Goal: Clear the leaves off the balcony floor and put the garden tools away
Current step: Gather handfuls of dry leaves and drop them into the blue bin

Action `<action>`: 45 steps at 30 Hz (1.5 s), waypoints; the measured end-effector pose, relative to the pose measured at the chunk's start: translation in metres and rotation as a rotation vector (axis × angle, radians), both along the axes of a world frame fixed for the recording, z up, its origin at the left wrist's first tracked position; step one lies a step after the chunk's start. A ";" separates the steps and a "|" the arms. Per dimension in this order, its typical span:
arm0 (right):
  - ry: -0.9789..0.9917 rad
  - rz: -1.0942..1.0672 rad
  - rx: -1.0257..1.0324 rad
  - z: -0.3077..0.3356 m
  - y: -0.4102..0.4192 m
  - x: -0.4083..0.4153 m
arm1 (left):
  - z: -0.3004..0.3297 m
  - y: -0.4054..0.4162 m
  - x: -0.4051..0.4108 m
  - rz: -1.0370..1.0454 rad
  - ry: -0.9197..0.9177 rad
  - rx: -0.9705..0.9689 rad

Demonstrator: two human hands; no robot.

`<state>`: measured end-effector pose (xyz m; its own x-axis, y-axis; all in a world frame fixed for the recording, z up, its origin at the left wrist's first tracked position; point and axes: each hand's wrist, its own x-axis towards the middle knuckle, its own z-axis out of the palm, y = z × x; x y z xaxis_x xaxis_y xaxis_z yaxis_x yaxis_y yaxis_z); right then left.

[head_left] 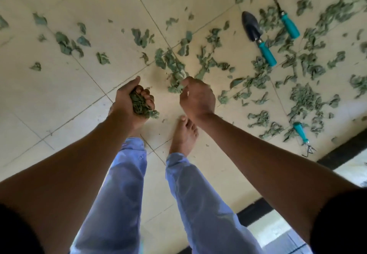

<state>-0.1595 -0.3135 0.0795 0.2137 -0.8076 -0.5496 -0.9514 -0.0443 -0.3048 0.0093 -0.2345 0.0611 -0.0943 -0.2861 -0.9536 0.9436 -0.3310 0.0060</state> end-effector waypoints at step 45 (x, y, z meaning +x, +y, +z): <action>-0.377 -0.192 -0.096 -0.024 0.040 0.043 | -0.031 -0.025 -0.010 -0.253 -0.054 -0.097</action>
